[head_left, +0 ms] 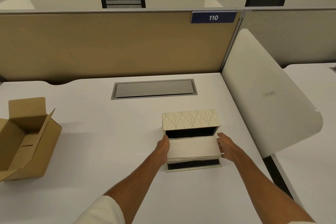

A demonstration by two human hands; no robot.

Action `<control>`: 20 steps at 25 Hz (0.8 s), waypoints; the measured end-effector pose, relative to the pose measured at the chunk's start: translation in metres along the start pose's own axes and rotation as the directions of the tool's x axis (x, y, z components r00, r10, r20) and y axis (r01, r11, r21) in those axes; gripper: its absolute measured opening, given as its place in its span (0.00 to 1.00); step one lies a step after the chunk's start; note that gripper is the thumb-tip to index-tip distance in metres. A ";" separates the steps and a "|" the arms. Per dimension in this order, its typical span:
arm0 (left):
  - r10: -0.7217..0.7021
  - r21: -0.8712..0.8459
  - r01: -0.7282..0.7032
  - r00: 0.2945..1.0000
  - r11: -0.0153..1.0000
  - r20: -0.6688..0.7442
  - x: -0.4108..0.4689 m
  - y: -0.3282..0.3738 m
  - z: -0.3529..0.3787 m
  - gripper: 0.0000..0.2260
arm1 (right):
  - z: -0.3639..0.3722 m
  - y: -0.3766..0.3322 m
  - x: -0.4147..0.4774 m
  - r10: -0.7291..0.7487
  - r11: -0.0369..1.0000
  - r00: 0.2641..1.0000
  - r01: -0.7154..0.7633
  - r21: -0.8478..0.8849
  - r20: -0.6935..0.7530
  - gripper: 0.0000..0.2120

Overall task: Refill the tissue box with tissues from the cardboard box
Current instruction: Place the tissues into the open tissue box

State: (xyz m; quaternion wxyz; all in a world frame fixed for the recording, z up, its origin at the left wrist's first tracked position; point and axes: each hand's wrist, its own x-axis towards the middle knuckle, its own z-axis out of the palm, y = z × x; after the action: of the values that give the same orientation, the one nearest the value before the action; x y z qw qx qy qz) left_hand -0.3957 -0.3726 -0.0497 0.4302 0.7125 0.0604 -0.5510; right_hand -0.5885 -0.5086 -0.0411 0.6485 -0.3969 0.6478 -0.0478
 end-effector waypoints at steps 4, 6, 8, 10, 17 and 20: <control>-0.014 0.017 0.014 1.000 1.000 0.003 -0.006 0.000 0.001 0.29 | 0.004 -0.001 -0.001 -0.007 0.999 1.000 0.006 -0.032 -0.027 0.23; -0.018 0.021 0.018 1.000 1.000 0.006 -0.008 0.001 0.002 0.30 | 0.007 -0.003 -0.001 -0.009 0.998 0.999 0.006 -0.069 -0.052 0.23; -0.023 0.028 0.023 1.000 0.999 0.009 -0.011 0.001 0.002 0.30 | 0.009 -0.006 -0.001 -0.005 0.995 0.998 -0.001 -0.097 -0.060 0.23; -0.022 0.029 0.022 1.000 0.999 0.009 -0.011 0.001 0.003 0.30 | 0.011 -0.009 -0.002 0.003 0.993 0.998 -0.010 -0.115 -0.064 0.23; -0.009 0.035 0.009 1.000 0.999 0.003 -0.016 0.002 0.002 0.29 | 0.008 -0.008 -0.003 0.016 0.996 0.996 -0.024 -0.091 -0.090 0.21; 0.062 0.039 -0.060 0.996 0.997 -0.058 -0.019 0.009 -0.002 0.25 | 0.004 -0.014 -0.004 -0.052 0.998 0.975 0.042 -0.048 -0.218 0.17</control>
State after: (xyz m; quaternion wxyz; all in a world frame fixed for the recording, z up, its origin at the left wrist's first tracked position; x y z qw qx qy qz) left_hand -0.3966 -0.3697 -0.0290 0.4316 0.7378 0.0410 -0.5174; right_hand -0.5796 -0.5146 -0.0304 0.5630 -0.4185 0.7066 -0.0927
